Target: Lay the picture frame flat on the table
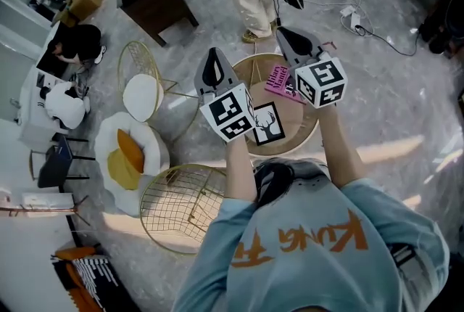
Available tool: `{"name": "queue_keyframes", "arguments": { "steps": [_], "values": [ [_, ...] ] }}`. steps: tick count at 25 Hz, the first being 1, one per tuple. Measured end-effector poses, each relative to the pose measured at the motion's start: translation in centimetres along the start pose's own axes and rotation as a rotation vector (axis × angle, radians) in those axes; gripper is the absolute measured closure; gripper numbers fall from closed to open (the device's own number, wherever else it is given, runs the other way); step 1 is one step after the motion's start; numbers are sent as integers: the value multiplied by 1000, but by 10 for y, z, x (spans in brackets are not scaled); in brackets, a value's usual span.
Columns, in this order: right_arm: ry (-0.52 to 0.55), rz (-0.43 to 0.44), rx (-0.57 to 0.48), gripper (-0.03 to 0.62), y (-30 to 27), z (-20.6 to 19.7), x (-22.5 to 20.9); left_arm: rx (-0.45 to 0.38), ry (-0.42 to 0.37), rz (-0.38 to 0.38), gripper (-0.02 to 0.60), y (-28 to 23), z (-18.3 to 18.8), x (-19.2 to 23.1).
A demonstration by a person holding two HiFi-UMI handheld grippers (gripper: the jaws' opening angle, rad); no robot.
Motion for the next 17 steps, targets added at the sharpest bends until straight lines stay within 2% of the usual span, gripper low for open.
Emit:
{"name": "queue_keyframes", "arguments": {
  "steps": [4, 9, 17],
  "values": [
    [23, 2, -5, 597, 0, 3, 1, 18, 5, -4, 561, -8, -2, 2],
    [39, 1, -6, 597, -3, 5, 2, -6, 21, -24, 561, -13, 2, 2],
    [111, 6, 15, 597, -8, 2, 5, 16, 37, -31, 561, -21, -11, 3]
  ]
}}
Point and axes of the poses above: the fingertips, and each gripper's own axes: y backward along the fingers, x to its left, z out of its top, the point moved 1 cm from there along y, backward along the fingers, and after that the axes turned 10 degrees about -z, right-handed, at the moved point
